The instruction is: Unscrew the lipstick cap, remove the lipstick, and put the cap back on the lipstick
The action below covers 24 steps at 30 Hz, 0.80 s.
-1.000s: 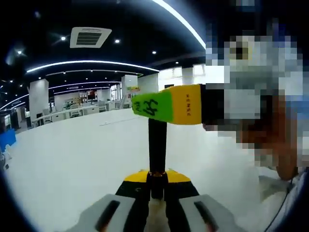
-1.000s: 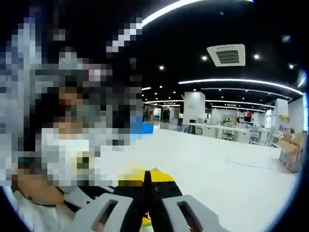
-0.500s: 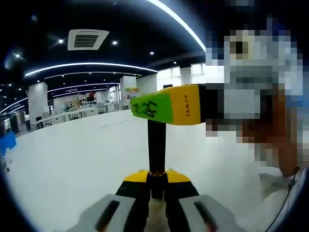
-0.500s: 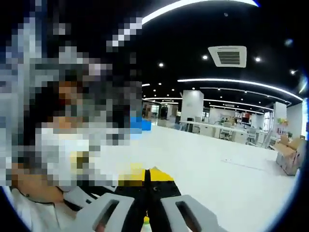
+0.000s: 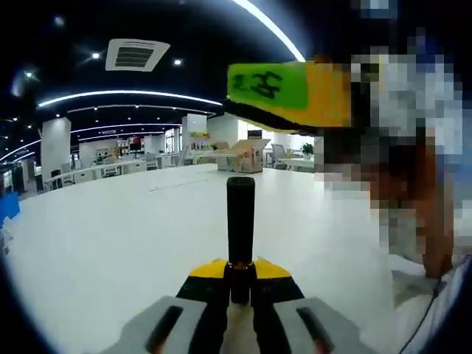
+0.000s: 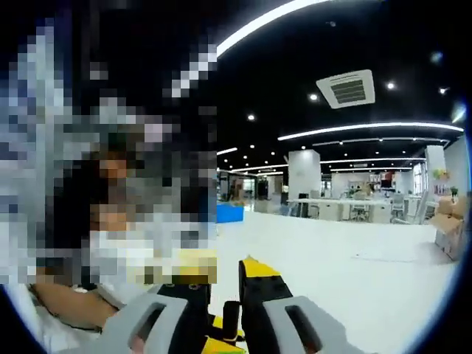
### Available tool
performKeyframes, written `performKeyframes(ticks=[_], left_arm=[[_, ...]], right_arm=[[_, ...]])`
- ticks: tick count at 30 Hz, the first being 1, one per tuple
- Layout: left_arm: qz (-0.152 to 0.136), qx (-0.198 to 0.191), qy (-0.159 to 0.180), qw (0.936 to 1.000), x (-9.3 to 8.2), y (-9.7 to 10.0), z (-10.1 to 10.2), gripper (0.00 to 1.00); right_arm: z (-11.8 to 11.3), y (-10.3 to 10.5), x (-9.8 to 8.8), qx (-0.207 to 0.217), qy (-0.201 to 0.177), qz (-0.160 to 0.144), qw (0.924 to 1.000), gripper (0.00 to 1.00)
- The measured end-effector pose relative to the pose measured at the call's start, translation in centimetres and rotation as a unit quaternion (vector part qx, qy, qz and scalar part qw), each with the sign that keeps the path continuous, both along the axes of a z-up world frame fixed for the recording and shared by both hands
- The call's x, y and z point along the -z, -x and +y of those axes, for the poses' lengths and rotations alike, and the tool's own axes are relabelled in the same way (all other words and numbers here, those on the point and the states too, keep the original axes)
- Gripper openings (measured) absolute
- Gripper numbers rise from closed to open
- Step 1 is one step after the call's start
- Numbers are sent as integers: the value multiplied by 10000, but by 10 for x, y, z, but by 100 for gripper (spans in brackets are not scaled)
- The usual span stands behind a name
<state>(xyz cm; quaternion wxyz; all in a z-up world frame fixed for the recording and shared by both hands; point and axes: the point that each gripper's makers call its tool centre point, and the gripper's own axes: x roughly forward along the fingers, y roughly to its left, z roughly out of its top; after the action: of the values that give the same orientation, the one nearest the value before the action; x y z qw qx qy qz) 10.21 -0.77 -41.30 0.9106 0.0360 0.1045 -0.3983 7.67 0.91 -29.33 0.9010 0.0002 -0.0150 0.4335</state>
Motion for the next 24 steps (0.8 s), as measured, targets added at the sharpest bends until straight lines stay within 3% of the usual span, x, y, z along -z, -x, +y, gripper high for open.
performKeyframes(ticks=[5,8,13,17,21,24], left_arm=[[112,274,227,9993,-5,4,4,12],[363,855,275,9953,-1,15,1,12],[255,1820,-97,9829,2,36,-4,12],[285,2408,143,9701,-9,48,-6,12],[143,2646,248,9639,-18,53,-6,12],[54,2763,253,9607,-21,50,-1,12]], right_arm=[[-21,5,-17,-70,-134,-51,9999,15],[-28,5,-20,-133,-39,-116,9998,15],[-19,11,4,-625,660,111,9958,20],[1,23,24,-1334,1025,388,9850,26],[16,34,37,-1905,1154,708,9723,25],[19,34,43,-2005,1249,925,9673,23]])
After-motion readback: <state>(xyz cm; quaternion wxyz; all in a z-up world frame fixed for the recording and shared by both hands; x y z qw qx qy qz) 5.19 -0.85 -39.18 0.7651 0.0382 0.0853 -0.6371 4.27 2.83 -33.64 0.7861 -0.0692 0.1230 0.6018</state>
